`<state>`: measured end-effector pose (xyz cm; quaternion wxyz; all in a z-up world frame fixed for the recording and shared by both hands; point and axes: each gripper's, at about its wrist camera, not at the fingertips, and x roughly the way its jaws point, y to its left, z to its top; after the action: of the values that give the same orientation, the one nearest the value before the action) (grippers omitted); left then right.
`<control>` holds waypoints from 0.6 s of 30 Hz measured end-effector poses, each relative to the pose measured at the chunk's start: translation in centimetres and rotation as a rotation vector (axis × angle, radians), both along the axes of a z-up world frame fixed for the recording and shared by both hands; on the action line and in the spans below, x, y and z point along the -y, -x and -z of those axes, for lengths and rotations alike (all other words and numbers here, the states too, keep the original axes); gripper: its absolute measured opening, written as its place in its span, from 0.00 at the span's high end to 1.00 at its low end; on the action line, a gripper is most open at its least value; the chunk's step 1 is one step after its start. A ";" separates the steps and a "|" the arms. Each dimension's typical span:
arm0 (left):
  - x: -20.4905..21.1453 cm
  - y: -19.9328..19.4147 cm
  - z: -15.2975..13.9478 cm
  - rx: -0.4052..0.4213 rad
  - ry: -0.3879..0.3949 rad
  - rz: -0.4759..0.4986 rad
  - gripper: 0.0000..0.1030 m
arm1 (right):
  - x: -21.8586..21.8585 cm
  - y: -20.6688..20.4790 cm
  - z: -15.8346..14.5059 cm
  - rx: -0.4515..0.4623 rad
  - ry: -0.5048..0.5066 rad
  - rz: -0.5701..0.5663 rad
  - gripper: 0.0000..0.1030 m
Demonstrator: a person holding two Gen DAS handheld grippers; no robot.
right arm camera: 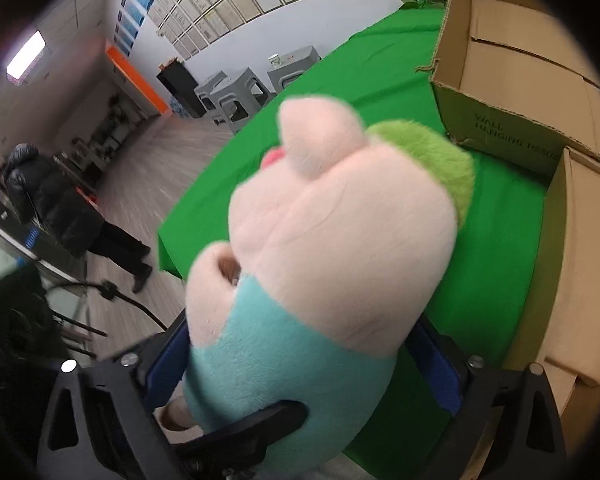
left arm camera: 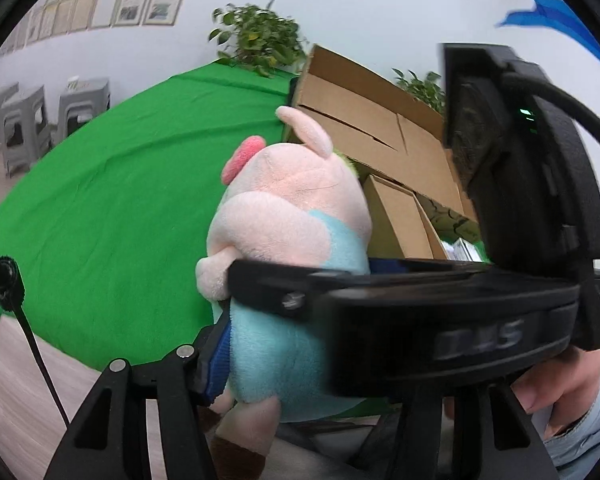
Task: Organize objects
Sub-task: 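Carry the plush pig into the large box and release it with the left gripper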
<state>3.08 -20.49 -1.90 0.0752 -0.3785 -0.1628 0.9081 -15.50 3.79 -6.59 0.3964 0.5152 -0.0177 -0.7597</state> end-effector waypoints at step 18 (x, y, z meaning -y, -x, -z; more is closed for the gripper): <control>-8.8 7.9 -20.4 -0.590 0.167 0.150 0.50 | -8.2 3.4 -22.8 -0.658 0.145 0.192 0.32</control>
<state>-4.81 -11.71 18.52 0.1549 -0.1147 -0.0305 0.9808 -18.95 12.01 16.17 0.3430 0.2093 0.0085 -0.9157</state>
